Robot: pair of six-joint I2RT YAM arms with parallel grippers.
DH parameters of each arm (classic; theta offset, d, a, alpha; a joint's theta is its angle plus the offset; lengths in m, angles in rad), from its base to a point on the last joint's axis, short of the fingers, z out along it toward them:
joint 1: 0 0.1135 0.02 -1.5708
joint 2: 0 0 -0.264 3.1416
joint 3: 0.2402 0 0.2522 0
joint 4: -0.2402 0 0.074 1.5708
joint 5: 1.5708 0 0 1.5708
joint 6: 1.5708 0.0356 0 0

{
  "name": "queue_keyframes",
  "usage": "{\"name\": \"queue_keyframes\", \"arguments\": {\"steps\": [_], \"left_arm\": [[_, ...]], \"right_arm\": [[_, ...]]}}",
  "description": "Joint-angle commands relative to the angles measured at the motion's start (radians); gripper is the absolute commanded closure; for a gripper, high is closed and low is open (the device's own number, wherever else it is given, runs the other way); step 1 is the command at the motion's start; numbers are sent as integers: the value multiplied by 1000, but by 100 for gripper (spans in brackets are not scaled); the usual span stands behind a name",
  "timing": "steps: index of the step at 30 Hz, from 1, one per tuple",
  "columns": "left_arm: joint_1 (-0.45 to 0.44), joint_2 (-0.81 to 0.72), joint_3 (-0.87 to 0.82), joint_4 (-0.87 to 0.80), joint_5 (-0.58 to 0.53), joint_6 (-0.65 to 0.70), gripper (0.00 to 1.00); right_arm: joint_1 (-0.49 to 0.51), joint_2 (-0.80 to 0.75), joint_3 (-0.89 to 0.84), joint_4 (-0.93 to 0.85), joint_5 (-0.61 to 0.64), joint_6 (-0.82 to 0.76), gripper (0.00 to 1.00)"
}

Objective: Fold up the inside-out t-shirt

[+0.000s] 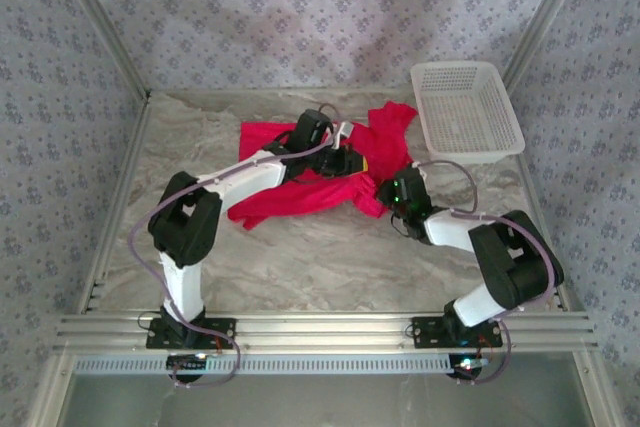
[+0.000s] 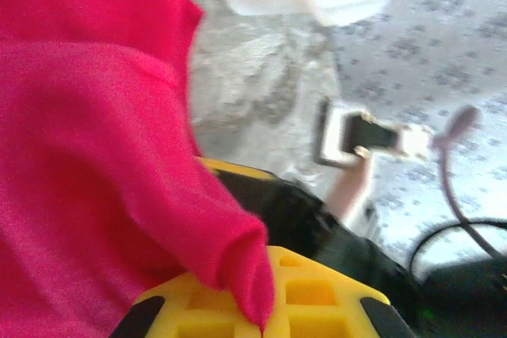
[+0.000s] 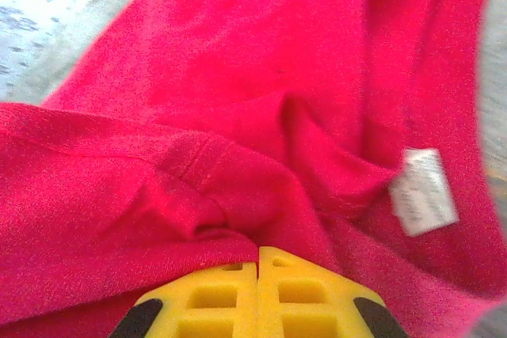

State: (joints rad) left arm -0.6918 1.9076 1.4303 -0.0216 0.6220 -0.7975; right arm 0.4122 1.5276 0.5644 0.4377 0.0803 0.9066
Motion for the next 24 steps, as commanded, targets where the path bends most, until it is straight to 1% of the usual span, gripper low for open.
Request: {"name": "queue_keyframes", "arguments": {"steps": [1, 3, 5, 7, 8, 9, 10, 12, 15, 18, 19, 21, 24], "left_arm": [[36, -98, -83, 248, 174, -31, 100], [52, -101, -201, 432, 228, -115, 100], [82, -94, -328, 671, 262, -245, 100], [112, -76, -414, 826, 263, -333, 100], [123, -65, -436, 860, 264, -356, 100], [128, -56, -446, 871, 263, -363, 100], [129, -46, -449, 875, 263, -361, 100], [126, -29, -444, 865, 257, -351, 100], [126, -3, -423, 853, 254, -350, 100], [125, 12, -405, 847, 246, -358, 100], [123, 17, -400, 845, 245, -363, 100], [121, 22, -391, 844, 245, -366, 100], [117, 27, -381, 826, 239, -362, 100]], "right_arm": [[0, 29, 6, -149, 20, 27, 100], [11, -3, 20, -196, 36, 8, 100], [7, -48, 21, -233, 23, -16, 100], [-2, -94, 25, -278, -22, -51, 100], [-3, -121, 36, -318, -48, -78, 100], [-3, -143, 52, -362, -68, -99, 98], [-1, -166, 70, -409, -90, -120, 91], [6, -211, 93, -459, -125, -147, 82], [25, -264, 105, -495, -167, -158, 74], [53, -282, 97, -460, -216, -142, 69], [66, -280, 95, -437, -234, -137, 66], [95, -277, 95, -396, -242, -134, 59], [123, -249, 111, -349, -259, -133, 53]]}}
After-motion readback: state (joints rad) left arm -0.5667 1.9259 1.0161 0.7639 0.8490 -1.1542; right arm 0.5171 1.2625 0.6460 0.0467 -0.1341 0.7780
